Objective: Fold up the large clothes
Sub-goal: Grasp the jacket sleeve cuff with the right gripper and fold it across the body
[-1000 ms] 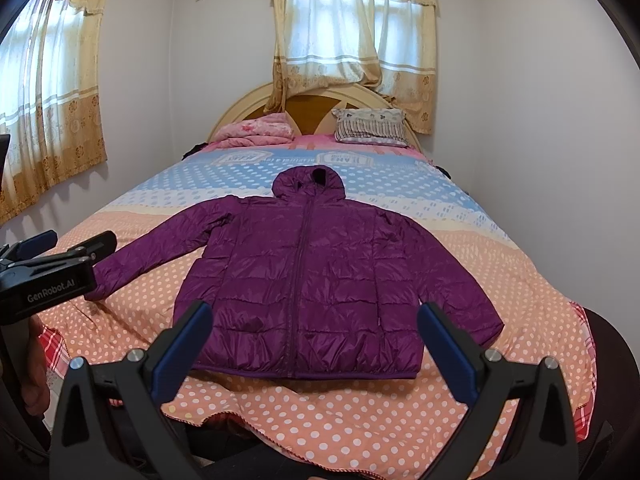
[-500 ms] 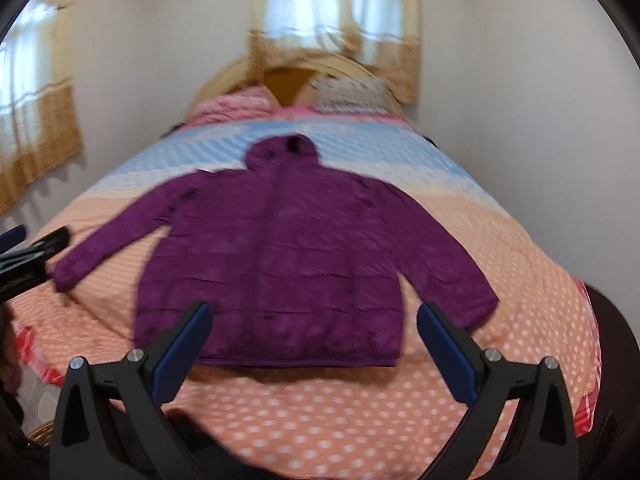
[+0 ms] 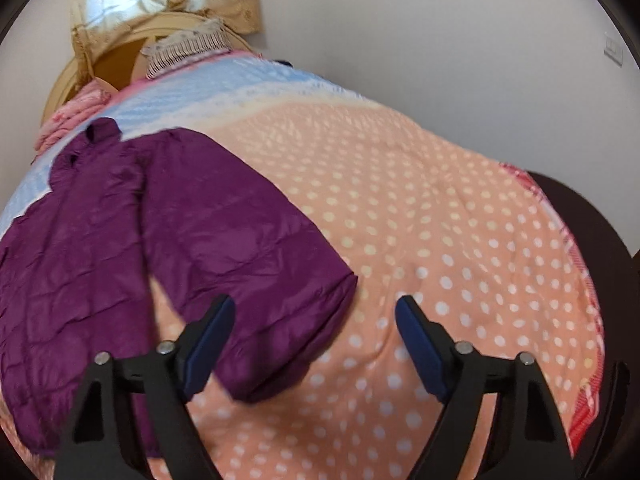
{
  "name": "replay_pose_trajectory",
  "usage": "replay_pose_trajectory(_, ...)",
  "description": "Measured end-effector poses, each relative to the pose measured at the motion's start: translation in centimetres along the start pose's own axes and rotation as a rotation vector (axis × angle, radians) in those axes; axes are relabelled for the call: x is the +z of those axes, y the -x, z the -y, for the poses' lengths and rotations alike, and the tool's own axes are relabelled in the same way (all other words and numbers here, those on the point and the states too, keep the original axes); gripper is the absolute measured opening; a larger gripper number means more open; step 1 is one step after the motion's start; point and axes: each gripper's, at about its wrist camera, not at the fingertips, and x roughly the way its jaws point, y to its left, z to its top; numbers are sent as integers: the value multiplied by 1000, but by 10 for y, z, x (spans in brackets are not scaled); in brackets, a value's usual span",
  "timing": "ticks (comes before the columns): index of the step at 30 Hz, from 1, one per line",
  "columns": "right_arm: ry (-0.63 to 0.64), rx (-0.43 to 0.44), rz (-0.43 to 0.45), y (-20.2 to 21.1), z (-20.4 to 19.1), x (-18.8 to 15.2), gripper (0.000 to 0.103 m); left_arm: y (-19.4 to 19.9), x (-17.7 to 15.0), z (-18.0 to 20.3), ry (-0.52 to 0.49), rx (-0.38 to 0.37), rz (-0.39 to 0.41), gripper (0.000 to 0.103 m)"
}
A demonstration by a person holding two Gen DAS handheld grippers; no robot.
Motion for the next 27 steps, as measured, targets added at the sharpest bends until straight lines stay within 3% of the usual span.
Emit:
replay_pose_trajectory(4, 16, -13, -40, -19, -7, -2, 75, -25, 8, 4, -13, 31, -12, 102)
replay_pose_trajectory(7, 13, -10, -57, -34, -5, -3, 64, -39, 15, 5, -18, 53, -15, 102)
replay_pose_trajectory(11, 33, 31, -45, -33, -6, -1, 32, -53, 22, 6, -16, 63, -28, 102)
replay_pose_trajectory(14, 19, 33, -42, -35, -5, 7, 19, -64, 28, 5, -20, 50, -42, 102)
replay_pose_trajectory(27, -36, -50, 9, -42, 47, 50, 12, -116, 21, -13, -50, 150, -112, 102)
